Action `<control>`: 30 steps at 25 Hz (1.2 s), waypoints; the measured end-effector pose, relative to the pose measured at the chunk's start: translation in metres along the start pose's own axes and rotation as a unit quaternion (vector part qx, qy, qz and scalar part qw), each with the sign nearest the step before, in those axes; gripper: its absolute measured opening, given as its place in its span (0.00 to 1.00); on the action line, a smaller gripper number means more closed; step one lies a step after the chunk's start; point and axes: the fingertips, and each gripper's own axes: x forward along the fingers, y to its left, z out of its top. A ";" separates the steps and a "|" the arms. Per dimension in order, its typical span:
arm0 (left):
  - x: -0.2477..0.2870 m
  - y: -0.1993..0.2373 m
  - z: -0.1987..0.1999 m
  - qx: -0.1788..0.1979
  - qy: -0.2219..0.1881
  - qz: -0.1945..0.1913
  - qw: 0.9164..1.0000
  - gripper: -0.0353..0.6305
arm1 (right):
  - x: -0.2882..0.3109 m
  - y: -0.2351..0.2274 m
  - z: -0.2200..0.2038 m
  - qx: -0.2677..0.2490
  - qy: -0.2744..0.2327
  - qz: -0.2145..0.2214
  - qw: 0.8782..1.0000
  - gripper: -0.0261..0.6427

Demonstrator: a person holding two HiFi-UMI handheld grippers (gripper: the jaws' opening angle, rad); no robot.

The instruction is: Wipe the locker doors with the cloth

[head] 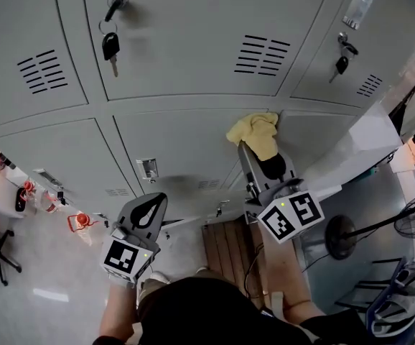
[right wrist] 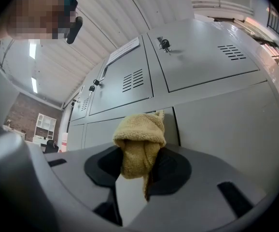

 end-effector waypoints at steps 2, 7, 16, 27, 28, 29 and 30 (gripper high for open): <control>-0.004 0.004 -0.001 0.000 -0.001 0.002 1.000 0.06 | 0.004 0.004 0.002 0.004 -0.003 0.003 1.000 0.25; -0.013 0.012 -0.004 0.001 0.001 0.006 1.000 0.06 | 0.012 0.015 0.005 0.018 -0.012 0.010 1.000 0.25; -0.031 0.024 -0.003 0.002 -0.001 0.016 1.000 0.06 | 0.028 0.041 0.006 0.044 -0.024 0.037 0.998 0.25; -0.055 0.043 -0.006 0.000 -0.002 0.044 0.999 0.06 | 0.053 0.088 0.002 0.058 -0.026 0.087 0.994 0.25; -0.058 0.045 -0.006 0.000 -0.002 0.047 0.999 0.06 | 0.056 0.092 0.002 0.060 -0.026 0.091 0.994 0.25; -0.060 0.046 -0.007 0.002 -0.003 0.050 0.999 0.06 | 0.058 0.097 0.001 0.061 -0.025 0.097 0.993 0.25; -0.063 0.048 -0.007 0.005 -0.005 0.053 0.999 0.06 | 0.061 0.103 0.000 0.062 -0.025 0.102 0.993 0.25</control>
